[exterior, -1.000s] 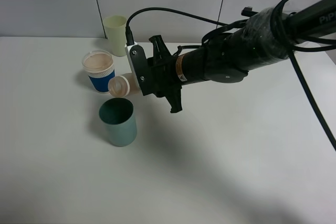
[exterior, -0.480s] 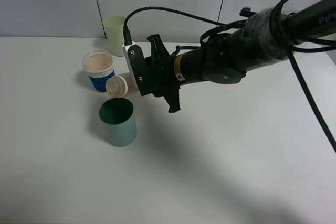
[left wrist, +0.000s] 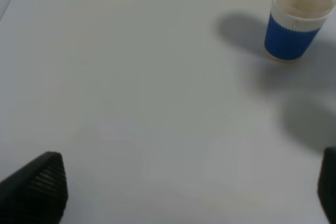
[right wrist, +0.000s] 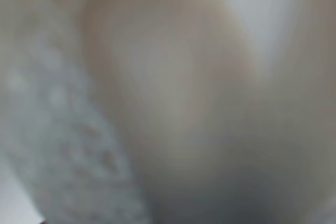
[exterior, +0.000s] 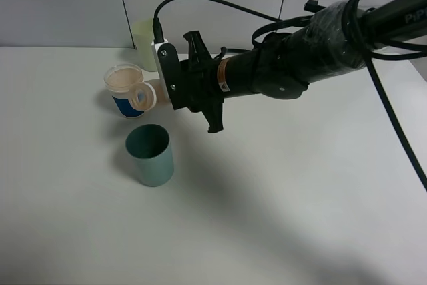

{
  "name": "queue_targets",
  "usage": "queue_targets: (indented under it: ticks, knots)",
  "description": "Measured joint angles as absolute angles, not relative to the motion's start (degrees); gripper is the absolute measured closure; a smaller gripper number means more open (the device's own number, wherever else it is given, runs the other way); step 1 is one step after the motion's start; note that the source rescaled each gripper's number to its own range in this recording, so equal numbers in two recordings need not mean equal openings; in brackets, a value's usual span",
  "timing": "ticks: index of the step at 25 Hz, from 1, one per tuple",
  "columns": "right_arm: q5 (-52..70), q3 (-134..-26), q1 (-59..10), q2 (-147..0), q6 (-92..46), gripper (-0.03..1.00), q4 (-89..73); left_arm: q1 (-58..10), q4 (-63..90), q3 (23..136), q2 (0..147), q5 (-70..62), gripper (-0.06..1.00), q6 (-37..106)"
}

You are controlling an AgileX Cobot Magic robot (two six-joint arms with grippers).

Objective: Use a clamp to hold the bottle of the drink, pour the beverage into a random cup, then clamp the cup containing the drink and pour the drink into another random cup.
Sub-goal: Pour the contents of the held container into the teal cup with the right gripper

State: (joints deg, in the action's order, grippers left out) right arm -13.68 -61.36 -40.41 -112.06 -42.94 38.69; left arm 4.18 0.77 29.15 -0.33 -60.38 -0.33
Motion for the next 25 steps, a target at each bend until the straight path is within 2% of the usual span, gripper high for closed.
queue_targets:
  ticks: [25]
  knots:
    - [-11.3, -62.4, -41.5, -111.4, -45.9, 0.96, 41.7, 4.2, 0.8, 29.1, -0.3, -60.4, 0.07, -0.3]
